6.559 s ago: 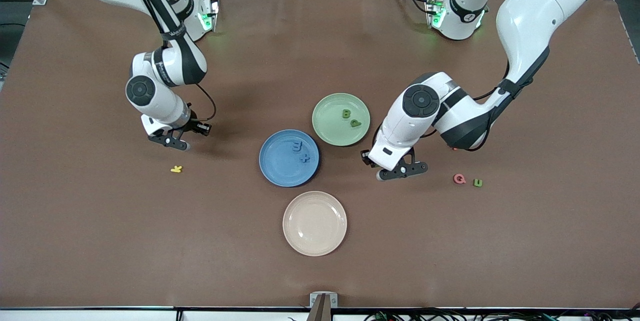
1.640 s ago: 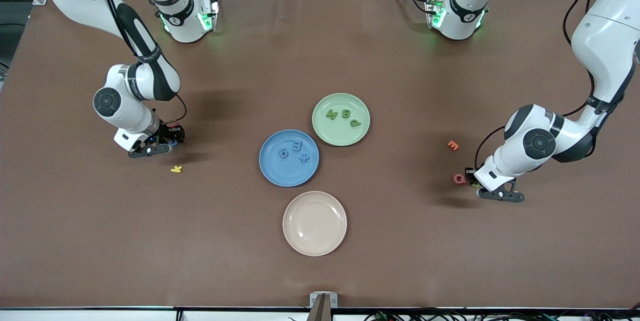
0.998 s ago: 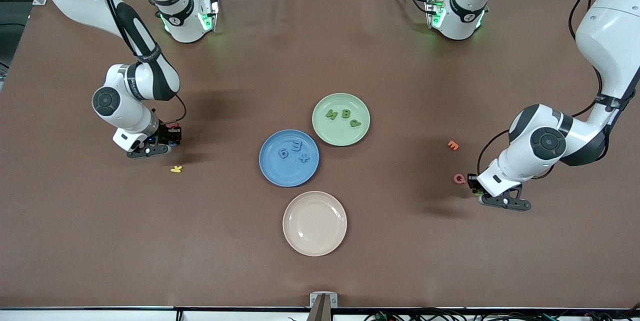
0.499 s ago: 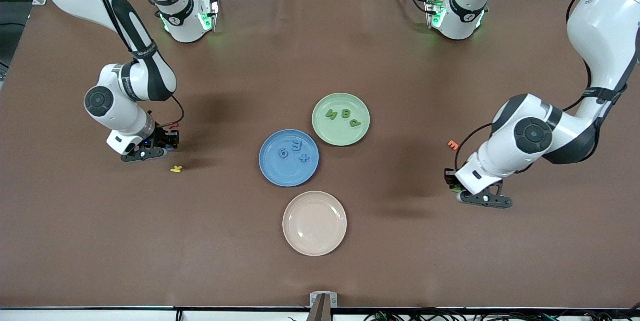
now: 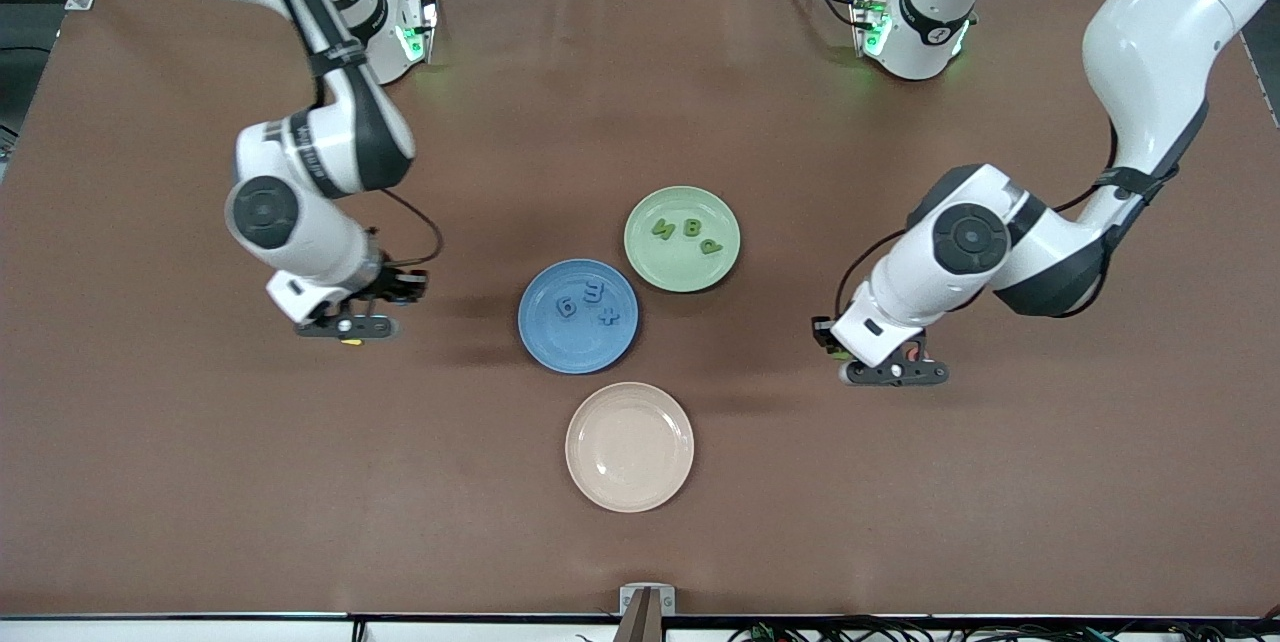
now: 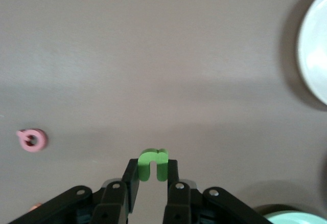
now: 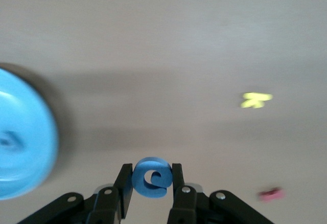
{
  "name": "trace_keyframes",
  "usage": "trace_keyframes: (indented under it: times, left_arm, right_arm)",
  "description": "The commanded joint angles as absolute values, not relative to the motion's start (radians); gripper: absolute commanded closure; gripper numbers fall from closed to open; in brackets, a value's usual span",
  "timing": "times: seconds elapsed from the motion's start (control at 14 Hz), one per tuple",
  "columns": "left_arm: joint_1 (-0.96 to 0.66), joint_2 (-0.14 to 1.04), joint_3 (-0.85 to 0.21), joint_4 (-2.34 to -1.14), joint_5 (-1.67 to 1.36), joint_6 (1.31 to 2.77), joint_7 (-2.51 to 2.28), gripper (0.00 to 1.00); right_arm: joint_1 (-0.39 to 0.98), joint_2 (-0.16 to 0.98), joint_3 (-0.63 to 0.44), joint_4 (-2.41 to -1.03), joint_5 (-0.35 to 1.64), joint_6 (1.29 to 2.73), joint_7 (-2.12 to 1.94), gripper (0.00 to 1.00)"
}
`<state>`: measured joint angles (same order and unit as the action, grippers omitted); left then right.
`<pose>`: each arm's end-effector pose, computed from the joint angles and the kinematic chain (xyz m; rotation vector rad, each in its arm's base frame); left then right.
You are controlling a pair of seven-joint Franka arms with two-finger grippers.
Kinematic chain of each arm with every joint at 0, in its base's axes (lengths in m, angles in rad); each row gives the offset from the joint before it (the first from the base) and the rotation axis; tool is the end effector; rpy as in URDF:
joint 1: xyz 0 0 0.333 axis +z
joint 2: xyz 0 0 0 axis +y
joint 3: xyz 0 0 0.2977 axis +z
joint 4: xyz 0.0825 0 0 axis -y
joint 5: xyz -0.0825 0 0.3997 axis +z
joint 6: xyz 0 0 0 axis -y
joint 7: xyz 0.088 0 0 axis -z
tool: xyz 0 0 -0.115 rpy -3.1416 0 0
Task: Sort letters by color into matching plates
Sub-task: 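Grasp the green n with the left gripper while the right gripper grasps blue e, then carry the n toward the green plate while the right gripper places e on blue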
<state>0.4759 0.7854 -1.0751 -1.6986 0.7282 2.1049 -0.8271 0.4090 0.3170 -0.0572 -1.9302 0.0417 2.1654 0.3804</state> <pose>0.6161 -0.2742 0.2948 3.0525 0.0271 0.0716 0.5744 0.2138 0.2828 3.1236 -0.0800 -0.1271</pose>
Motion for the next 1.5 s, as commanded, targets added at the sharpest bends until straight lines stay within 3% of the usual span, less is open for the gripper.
trace_keyframes:
  times: [0.0, 0.36, 0.64, 1.0, 1.07, 1.14, 1.21, 1.43]
  left_arm:
    - [0.421, 0.77, -1.081, -1.654, 0.683, 2.05, -0.912, 1.0]
    - [0.368, 0.77, -1.084, -1.611, 0.669, 1.979, -0.971, 1.0]
    - [0.351, 0.77, -1.097, -1.598, 0.647, 1.945, -0.998, 1.0]
    - [0.354, 0.769, -1.114, -1.592, 0.64, 1.937, -1.015, 1.0]
    - [0.356, 0.769, -1.118, -1.589, 0.643, 1.895, -1.037, 1.0]
    - [0.359, 0.769, -1.129, -1.591, 0.643, 1.884, -1.045, 1.0]
    - [0.354, 0.77, -1.127, -1.589, 0.643, 1.884, -1.051, 1.0]
    - [0.341, 0.772, -1.129, -1.598, 0.641, 1.879, -1.109, 1.0]
  right_arm:
    - [0.539, 0.477, -0.067, -1.774, 0.087, 2.157, 0.584, 0.89]
    - [0.652, 0.719, -0.067, -1.511, 0.124, 2.172, 0.772, 0.89]
    - [0.65, 0.798, -0.067, -1.453, 0.124, 2.267, 0.764, 0.9]
    - [0.652, 0.825, -0.067, -1.434, 0.124, 2.269, 0.769, 0.87]
    - [0.652, 0.825, -0.067, -1.434, 0.124, 2.267, 0.769, 0.7]
    - [0.652, 0.822, -0.067, -1.434, 0.124, 2.264, 0.765, 0.3]
    - [0.652, 0.818, -0.067, -1.434, 0.126, 2.264, 0.768, 0.0]
    - [0.649, 0.758, -0.067, -1.445, 0.126, 2.191, 0.762, 0.0]
